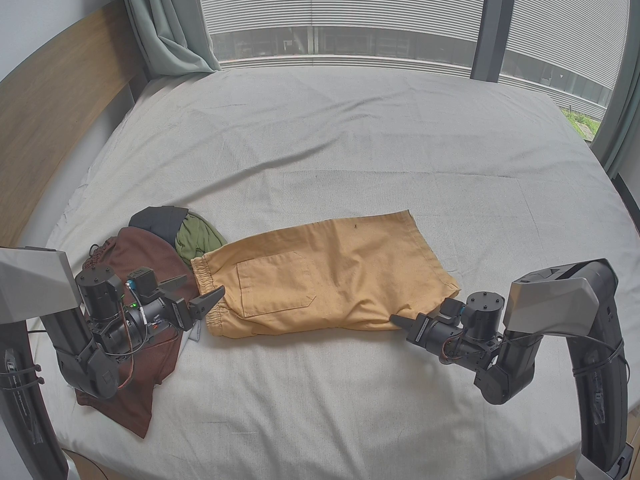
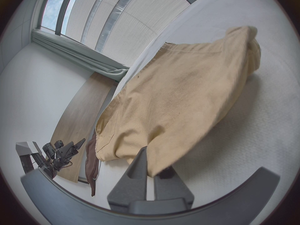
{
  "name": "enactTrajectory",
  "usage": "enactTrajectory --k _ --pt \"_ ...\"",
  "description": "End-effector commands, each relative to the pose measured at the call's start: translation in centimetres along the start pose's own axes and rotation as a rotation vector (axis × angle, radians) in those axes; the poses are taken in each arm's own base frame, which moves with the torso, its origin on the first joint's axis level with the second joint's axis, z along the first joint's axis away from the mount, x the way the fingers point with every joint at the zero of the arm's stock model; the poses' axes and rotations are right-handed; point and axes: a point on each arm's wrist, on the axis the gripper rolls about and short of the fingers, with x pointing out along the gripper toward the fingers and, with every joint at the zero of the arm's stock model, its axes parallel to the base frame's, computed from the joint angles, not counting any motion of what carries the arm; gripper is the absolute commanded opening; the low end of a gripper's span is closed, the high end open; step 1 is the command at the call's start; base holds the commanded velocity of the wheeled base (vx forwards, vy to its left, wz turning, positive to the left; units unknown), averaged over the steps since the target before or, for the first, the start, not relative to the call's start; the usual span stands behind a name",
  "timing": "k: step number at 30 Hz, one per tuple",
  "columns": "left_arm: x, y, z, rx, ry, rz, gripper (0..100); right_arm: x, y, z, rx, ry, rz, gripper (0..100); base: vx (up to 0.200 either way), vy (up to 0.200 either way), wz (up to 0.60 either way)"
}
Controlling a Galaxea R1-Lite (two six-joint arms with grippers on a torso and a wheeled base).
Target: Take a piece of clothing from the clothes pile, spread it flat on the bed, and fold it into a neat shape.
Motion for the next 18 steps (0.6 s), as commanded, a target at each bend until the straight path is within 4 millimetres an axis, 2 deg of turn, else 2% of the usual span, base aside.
enactTrajectory --k 1,18 --pt "0.0 0.2 -0.1 -0.003 0.000 0.006 100 -1.5 1.0 0.5 -0.026 0.002 -0.005 0 0.000 0.000 0.00" --pt "0.0 0.4 -0.3 -0.006 0.006 0.006 100 -5.9 1.2 -0.7 -0.051 0.071 -0.113 0 0.000 0.000 0.00"
